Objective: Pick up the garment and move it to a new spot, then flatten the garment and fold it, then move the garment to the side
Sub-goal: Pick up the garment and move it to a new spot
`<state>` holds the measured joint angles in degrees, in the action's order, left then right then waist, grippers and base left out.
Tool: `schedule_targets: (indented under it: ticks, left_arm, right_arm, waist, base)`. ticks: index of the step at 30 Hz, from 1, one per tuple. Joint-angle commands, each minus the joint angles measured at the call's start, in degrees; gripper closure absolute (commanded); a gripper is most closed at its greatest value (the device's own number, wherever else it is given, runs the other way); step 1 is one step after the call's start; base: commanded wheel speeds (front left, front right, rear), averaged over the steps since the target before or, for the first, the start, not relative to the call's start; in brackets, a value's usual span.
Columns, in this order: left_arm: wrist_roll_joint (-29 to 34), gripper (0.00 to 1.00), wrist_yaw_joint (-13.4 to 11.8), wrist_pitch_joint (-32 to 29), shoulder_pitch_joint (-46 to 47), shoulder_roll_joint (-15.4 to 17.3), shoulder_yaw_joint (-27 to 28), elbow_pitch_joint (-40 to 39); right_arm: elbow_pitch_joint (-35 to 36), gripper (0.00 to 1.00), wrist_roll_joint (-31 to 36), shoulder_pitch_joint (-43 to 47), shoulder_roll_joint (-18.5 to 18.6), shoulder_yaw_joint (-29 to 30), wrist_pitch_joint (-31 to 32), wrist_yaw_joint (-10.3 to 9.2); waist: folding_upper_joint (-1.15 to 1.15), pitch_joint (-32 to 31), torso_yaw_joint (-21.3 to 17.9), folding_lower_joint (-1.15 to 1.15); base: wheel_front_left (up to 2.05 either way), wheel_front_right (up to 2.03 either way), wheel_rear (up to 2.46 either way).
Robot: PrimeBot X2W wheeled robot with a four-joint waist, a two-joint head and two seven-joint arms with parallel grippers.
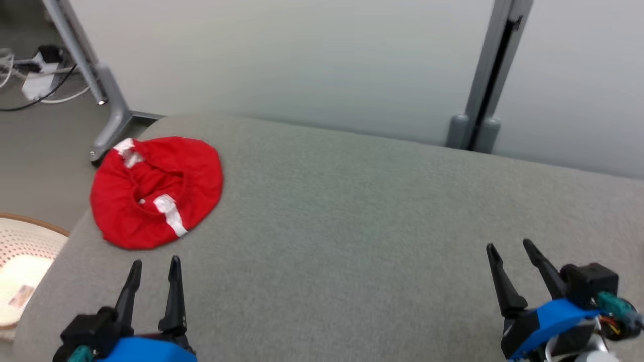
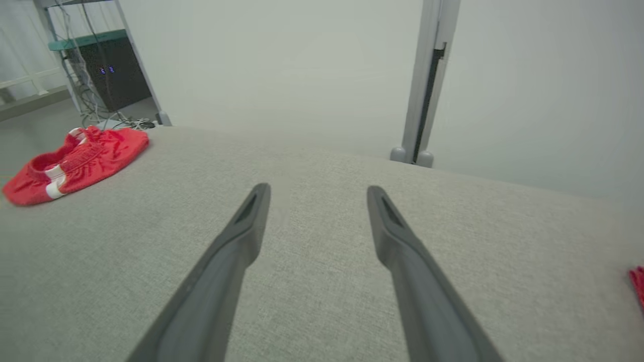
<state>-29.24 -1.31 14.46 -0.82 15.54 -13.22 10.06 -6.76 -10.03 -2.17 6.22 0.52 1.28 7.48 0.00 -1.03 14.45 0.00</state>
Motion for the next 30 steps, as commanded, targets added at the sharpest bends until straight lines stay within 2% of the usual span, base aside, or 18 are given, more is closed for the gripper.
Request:
schedule_targets:
  ticks: [1,2,8,14,19,26,30]
  left_arm:
    - [0.0,0.00,-0.3,-0.2,-0.4,0.3,0.4,-0.6]
    - [0.0,0.00,-0.3,-0.2,-0.4,0.3,0.4,-0.6]
    - [0.3,0.00,-1.2,-1.1,-1.2,0.8,0.1,-2.2]
    - [0.2,0.00,-1.9,-1.5,-2.3,1.3,0.2,-3.5]
    - [0.0,0.00,-2.4,-1.8,-2.2,1.5,0.3,-4.6]
    - [-3.6,0.00,-0.6,-4.5,4.4,2.6,2.5,-6.5]
    - [-5.9,0.00,-1.2,-9.3,12.6,5.9,6.1,-5.4]
  right_arm:
    - [0.0,0.00,-0.2,-0.3,0.0,-0.2,0.0,0.04]
    - [0.0,0.00,-0.2,-0.3,0.0,-0.2,0.0,0.04]
    - [-0.6,0.00,-0.6,-1.2,0.0,-1.2,-0.3,0.04]
    - [-1.4,0.00,-0.8,-1.0,-0.4,-1.8,-0.7,0.04]
    - [-1.5,0.00,-0.7,-1.1,-0.6,-2.1,-0.9,0.04]
    - [-0.1,0.00,-0.1,-2.7,-0.6,-1.9,-0.5,0.04]
    - [1.8,0.00,0.3,-4.5,-0.1,-2.7,0.1,0.04]
  waist:
    - [0.00,1.7,3.5,0.00]
    - [0.00,1.7,3.5,0.00]
    - [0.00,1.8,9.0,0.00]
    - [0.00,1.6,11.3,0.00]
    - [0.00,1.8,11.3,0.00]
    - [0.00,4.8,9.9,0.00]
    - [0.00,8.9,8.0,0.00]
  base:
    - [0.00,0.00,0.00]
    - [0.00,0.00,0.00]
    - [0.00,0.00,0.00]
    - [0.00,0.00,0.00]
    - [0.00,0.00,0.00]
    - [0.00,0.00,0.00]
    - [0.00,0.00,0.00]
